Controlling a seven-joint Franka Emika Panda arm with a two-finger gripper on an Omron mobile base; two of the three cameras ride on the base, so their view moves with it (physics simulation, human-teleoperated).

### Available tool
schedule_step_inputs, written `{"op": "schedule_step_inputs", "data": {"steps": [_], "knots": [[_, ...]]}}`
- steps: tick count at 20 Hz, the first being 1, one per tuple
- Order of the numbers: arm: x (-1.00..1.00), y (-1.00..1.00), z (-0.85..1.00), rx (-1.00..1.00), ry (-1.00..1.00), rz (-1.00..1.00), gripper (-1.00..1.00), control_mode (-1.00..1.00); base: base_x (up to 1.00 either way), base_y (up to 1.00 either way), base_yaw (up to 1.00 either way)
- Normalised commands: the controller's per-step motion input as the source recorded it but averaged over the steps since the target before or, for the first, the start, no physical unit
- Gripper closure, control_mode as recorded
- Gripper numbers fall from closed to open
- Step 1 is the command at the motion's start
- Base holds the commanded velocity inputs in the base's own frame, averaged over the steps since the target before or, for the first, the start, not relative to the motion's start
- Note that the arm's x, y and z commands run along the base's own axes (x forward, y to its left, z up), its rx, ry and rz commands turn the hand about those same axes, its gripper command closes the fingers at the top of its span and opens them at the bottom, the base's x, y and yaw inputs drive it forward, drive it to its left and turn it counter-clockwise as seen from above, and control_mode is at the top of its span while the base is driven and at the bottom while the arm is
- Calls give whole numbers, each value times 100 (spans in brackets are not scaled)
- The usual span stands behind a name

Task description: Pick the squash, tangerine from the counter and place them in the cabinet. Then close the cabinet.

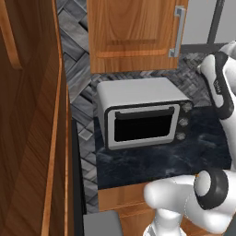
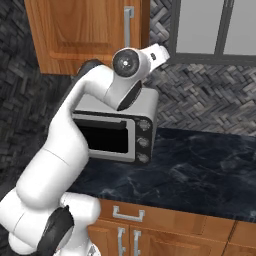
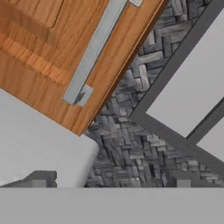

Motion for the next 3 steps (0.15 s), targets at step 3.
{"op": "schedule_step_inputs", "data": {"steps": [3], "knots": [[-79,2,-5,-3,-5,0,-100,-100,0,0,0]]}}
